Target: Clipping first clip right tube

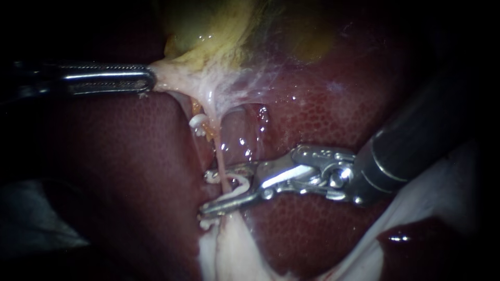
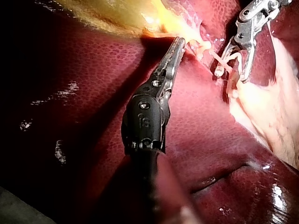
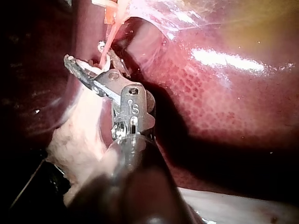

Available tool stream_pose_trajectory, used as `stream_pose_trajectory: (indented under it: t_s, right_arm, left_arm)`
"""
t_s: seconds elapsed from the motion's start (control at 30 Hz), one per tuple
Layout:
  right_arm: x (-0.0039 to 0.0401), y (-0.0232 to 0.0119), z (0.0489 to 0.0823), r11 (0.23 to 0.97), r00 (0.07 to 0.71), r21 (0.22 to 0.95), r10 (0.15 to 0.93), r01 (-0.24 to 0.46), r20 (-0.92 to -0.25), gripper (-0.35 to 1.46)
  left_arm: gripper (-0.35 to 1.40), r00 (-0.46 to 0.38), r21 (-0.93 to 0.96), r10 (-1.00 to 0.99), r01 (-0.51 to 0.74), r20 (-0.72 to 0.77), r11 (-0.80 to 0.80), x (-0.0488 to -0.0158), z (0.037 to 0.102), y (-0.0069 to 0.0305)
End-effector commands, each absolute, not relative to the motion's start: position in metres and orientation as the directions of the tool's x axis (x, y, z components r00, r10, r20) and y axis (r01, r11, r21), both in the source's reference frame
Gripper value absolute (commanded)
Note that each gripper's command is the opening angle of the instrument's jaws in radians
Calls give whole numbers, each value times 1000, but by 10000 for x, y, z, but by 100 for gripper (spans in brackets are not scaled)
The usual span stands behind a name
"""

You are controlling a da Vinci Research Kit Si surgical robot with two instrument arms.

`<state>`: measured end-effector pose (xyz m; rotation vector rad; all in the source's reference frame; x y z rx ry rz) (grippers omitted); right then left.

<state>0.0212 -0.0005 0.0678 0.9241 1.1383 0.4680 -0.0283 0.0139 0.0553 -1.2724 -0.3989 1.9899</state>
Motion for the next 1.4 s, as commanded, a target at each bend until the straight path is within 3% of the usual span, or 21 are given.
stream_pose_trajectory:
  t_s: [0.03, 0.33, 0.7, 0.97, 1.2, 1.4]
  right_arm:
    - [214, -5, 679, 557, 377, 820, 737, 130, -561, 49]
    - [226, -13, 684, 535, 367, 831, 751, 151, -549, 50]
    - [229, -21, 648, 514, 334, 838, 769, 183, -544, 49]
    - [229, -24, 642, 512, 339, 837, 765, 195, -547, 45]
    - [223, -24, 642, 505, 343, 840, 767, 199, -542, 21]
    - [219, -23, 643, 504, 344, 840, 767, 200, -542, -10]
  left_arm:
    - [-35, -245, -600, 717, -411, -652, -686, -283, 553, 139]
    - [-35, -245, -600, 717, -411, -652, -686, -283, 553, 139]
    - [-35, -245, -600, 717, -411, -652, -686, -283, 553, 139]
    - [-35, -245, -600, 717, -411, -652, -686, -283, 553, 139]
    - [-35, -245, -600, 717, -411, -652, -686, -283, 553, 139]
    - [-35, -245, -600, 717, -411, -652, -686, -283, 553, 139]
